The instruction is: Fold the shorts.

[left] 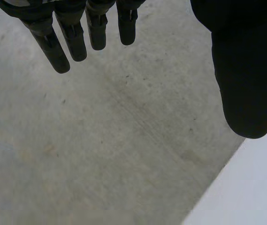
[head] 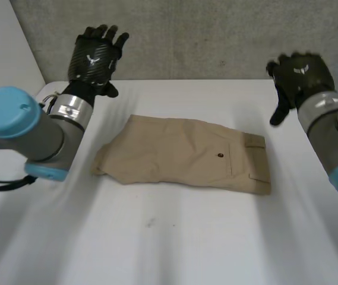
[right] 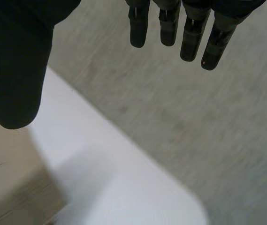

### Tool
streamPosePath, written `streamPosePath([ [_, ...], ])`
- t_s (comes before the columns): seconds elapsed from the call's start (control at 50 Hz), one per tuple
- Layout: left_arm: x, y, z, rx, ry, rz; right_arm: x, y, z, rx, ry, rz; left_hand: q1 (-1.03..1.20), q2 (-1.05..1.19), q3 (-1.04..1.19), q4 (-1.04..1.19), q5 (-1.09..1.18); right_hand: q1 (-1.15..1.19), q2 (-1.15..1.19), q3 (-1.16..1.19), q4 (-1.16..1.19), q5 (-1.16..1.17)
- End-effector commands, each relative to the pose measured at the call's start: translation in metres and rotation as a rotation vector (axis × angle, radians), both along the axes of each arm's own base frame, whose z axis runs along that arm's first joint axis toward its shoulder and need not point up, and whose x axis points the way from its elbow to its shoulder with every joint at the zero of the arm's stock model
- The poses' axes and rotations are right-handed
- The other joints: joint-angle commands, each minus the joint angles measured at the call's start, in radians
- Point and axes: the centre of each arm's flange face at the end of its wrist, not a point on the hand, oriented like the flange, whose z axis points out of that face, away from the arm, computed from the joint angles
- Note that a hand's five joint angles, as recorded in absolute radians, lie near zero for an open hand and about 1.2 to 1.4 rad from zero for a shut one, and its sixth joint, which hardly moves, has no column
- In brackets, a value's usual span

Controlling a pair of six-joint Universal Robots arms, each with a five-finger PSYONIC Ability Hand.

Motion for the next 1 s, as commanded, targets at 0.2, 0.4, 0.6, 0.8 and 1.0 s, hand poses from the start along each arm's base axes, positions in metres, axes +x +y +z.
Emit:
streamPosePath([
  [0.2, 0.040, 0.076, -0.037, 0.663, 0.069, 0.087, -0.021, 0.031, -0.089, 0.327, -0.118, 0.004, 0.005, -0.004, -0.014, -0.006, -0.023, 0.153, 0.142, 0.146, 0.127, 0.111],
  [0.4, 0.041, 0.084, -0.050, 0.663, 0.068, 0.104, -0.023, 0.018, -0.126, 0.352, -0.100, -0.012, 0.005, -0.004, -0.014, -0.006, -0.023, 0.291, 0.280, 0.283, 0.264, 0.249],
  [0.6, 0.042, 0.085, -0.057, 0.623, 0.084, 0.122, -0.024, 0.006, -0.142, 0.333, -0.106, -0.021, 0.005, -0.004, -0.014, -0.006, -0.023, 0.485, 0.474, 0.477, 0.458, 0.443],
  [0.8, 0.042, 0.087, -0.060, 0.626, 0.082, 0.120, -0.024, 0.000, -0.152, 0.343, -0.102, -0.026, 0.005, -0.004, -0.014, -0.006, -0.023, 1.191, 1.180, 1.184, 1.165, 1.150],
  [1.0, 0.043, 0.090, -0.062, 0.632, 0.078, 0.123, -0.049, -0.012, -0.145, 0.316, -0.033, -0.087, 0.002, -0.007, -0.017, -0.009, -0.025, 1.191, 1.180, 1.184, 1.165, 1.150],
])
